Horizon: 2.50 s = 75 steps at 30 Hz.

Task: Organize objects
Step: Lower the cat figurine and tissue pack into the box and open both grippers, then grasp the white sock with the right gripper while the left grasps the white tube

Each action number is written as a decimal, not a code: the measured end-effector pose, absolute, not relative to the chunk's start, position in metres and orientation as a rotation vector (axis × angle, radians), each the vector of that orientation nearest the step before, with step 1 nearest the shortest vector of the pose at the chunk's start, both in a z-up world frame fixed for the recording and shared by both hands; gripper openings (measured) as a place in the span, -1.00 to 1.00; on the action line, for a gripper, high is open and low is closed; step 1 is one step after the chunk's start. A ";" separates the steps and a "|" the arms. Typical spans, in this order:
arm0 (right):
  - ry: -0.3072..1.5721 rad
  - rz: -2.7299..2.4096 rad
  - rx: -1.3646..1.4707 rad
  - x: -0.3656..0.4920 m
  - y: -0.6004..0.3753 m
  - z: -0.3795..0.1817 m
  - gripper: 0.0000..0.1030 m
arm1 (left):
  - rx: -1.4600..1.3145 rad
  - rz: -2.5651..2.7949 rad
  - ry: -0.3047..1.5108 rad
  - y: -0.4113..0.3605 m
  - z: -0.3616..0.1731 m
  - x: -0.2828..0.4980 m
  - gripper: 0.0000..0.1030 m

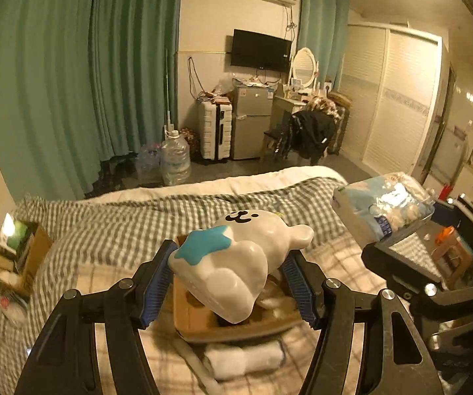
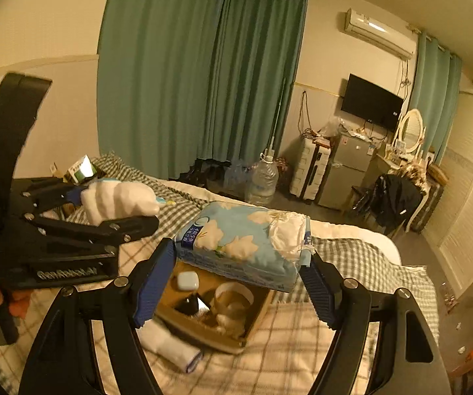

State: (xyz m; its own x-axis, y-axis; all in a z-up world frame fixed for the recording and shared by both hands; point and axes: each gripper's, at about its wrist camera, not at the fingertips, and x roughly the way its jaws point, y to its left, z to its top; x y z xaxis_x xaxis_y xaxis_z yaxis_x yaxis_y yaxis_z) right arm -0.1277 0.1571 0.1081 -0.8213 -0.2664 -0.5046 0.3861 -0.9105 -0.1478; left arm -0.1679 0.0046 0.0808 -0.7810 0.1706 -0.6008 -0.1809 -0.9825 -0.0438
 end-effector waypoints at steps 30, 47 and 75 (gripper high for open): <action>0.201 -2.633 1.011 -0.271 0.178 -0.044 0.70 | -1.288 2.708 0.080 0.011 -0.080 -0.286 0.60; 0.201 -2.780 0.755 -0.146 0.211 0.102 0.73 | -0.959 2.880 0.061 -0.008 0.068 -0.166 0.87; 0.167 -2.720 0.865 -0.082 0.179 0.008 0.99 | -1.065 2.987 -0.095 -0.041 -0.026 -0.088 1.00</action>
State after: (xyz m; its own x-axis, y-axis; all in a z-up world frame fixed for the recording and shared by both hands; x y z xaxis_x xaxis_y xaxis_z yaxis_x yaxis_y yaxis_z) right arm -0.0816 0.1787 0.0077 -0.7810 -0.2300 -0.5807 0.2993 -0.9538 -0.0248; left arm -0.0885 -0.0412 -0.0265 -0.7741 -0.0091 -0.6330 0.0492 -0.9977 -0.0458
